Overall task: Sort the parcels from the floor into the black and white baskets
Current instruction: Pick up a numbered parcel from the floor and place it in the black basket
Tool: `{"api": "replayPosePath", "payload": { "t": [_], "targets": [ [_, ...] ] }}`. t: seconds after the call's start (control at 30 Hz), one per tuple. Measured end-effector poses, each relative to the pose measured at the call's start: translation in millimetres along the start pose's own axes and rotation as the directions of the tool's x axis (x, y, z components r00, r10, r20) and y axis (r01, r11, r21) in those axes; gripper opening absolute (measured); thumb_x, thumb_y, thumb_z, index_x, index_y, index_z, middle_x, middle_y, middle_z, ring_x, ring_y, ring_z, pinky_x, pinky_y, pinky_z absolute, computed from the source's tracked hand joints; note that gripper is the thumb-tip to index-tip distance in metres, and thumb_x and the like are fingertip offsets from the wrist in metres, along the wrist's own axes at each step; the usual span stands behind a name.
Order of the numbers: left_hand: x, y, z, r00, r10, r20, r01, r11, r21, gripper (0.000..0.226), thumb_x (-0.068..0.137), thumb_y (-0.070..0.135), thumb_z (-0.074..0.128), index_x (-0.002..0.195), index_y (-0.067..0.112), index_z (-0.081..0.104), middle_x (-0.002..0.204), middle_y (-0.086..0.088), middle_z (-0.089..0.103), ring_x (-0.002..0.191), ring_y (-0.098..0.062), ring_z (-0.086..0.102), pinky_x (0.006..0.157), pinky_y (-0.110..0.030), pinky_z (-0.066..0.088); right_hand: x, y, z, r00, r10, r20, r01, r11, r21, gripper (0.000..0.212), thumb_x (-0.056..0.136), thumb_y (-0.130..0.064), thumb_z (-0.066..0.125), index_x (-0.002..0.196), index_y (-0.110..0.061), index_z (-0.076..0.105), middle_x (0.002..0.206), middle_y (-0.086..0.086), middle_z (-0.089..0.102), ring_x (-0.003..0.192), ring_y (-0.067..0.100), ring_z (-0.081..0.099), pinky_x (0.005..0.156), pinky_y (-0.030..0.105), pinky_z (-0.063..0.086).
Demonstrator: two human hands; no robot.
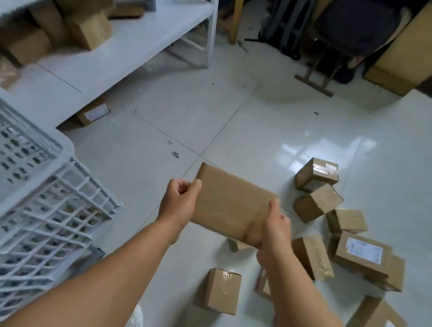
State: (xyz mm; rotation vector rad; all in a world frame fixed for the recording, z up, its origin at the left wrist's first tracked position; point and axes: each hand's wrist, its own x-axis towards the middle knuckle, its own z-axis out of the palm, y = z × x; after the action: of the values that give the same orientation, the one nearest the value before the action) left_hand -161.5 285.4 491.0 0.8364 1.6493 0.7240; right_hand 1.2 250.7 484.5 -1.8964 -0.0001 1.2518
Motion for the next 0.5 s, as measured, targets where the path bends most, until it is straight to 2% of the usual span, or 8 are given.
{"api": "replayPosePath", "payload": {
  "t": [0.07,0.17,0.2,0.27,0.33,0.4,0.5],
  "targets": [
    [-20,16,-3,0.999,0.035,-0.030,-0.036,0.999,-0.014,0.032,0.091,0.047,0.051,0.105,0.018,0.048,0.093,0.005,0.053,0.079,-0.009,0.050,0.064,-0.025,0.040,-16,-14,-4,0.999,-0.016,0.038,0.015,1.000,0.009,0.056,0.079,-0.069,0.042,0.117,-0.028,0.050,0.114,0.006,0.054,0.105,0.030,0.056,0.083,0.042,0.051],
    [-42,34,-11,0.994,0.098,-0.038,-0.099,0.995,-0.013,0.048,0.091,0.058,0.044,0.129,0.030,0.044,0.117,0.003,0.051,0.100,-0.015,0.052,0.080,-0.029,0.041,-35,-30,-10,0.994,-0.063,0.089,0.062,0.998,0.011,0.067,0.062,-0.085,0.035,0.100,-0.034,0.056,0.111,0.004,0.057,0.108,0.031,0.057,0.092,0.051,0.049],
    [-49,40,-15,0.993,0.116,-0.032,-0.117,0.993,-0.003,0.052,0.089,0.063,0.041,0.133,0.034,0.043,0.123,0.002,0.049,0.106,-0.016,0.050,0.085,-0.030,0.040,-43,-36,-12,0.991,-0.071,0.110,0.070,0.997,0.007,0.070,0.060,-0.087,0.035,0.099,-0.034,0.056,0.110,0.004,0.058,0.106,0.030,0.057,0.092,0.051,0.049],
    [-63,52,-23,0.990,0.138,-0.033,-0.138,0.990,0.004,0.059,0.082,0.074,0.036,0.128,0.040,0.046,0.127,0.000,0.049,0.109,-0.019,0.052,0.093,-0.035,0.045,-63,-48,-15,0.986,-0.072,0.151,0.069,0.997,0.022,0.076,0.066,-0.085,0.037,0.114,-0.028,0.053,0.109,0.005,0.057,0.103,0.028,0.056,0.092,0.050,0.049],
    [-76,64,-33,0.988,0.141,-0.059,-0.142,0.990,-0.021,0.058,0.077,0.079,0.033,0.115,0.037,0.047,0.120,-0.005,0.054,0.106,-0.023,0.055,0.093,-0.044,0.049,-78,-60,-14,0.980,-0.063,0.187,0.059,0.998,0.025,0.078,0.074,-0.080,0.041,0.126,-0.022,0.049,0.113,0.005,0.056,0.102,0.026,0.054,0.082,0.043,0.050],
    [-86,78,-43,0.982,0.157,-0.104,-0.163,0.985,-0.048,0.050,0.086,0.070,0.036,0.110,0.027,0.045,0.113,-0.006,0.056,0.101,-0.023,0.055,0.088,-0.041,0.050,-90,-70,-10,0.972,-0.093,0.214,0.088,0.996,0.036,0.071,0.083,-0.074,0.042,0.130,-0.020,0.047,0.115,0.004,0.053,0.100,0.024,0.051,0.069,0.034,0.043],
    [-97,97,-62,0.958,0.199,-0.206,-0.215,0.975,-0.058,0.043,0.091,0.059,0.041,0.108,0.020,0.043,0.109,-0.005,0.056,0.096,-0.020,0.053,0.080,-0.035,0.045,-114,-83,2,0.955,-0.160,0.252,0.162,0.987,0.012,0.069,0.087,-0.069,0.043,0.132,-0.016,0.046,0.115,0.005,0.050,0.095,0.023,0.048,0.059,0.030,0.035]
  ]
}}
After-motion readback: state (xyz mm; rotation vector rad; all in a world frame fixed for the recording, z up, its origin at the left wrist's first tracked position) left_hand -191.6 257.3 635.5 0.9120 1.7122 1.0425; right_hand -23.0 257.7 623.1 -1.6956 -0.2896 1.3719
